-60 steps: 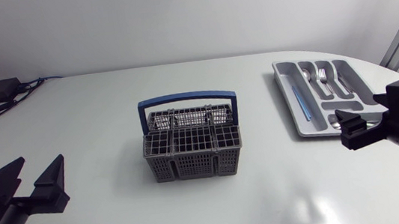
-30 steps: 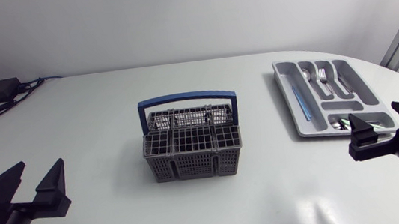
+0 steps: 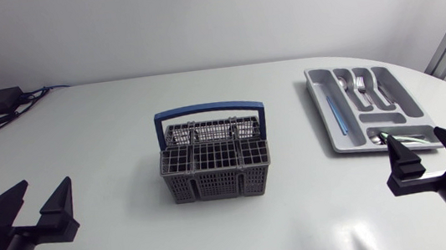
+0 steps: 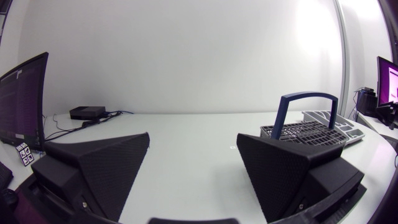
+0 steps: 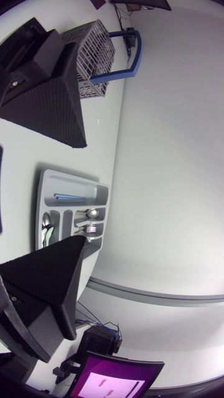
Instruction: Unload the cutlery basket into the drawer organizer.
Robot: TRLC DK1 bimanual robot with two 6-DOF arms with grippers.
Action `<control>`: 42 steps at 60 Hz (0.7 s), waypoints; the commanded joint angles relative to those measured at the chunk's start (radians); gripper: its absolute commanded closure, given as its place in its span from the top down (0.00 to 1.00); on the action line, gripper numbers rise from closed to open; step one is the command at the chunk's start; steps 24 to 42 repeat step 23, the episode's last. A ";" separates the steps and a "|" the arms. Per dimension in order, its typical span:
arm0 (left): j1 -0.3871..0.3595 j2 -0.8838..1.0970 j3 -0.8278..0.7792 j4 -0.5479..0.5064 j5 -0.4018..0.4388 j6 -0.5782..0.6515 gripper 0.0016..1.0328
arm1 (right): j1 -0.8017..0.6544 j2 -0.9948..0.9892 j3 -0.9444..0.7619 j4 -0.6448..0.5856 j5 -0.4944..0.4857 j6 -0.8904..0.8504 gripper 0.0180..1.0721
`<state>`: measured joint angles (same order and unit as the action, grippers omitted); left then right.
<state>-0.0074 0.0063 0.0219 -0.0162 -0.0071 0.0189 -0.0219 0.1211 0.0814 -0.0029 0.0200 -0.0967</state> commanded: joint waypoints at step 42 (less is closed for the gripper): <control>0.007 -0.006 -0.022 0.016 0.007 -0.019 0.96 | 0.022 -0.121 -0.081 0.003 -0.020 0.097 0.96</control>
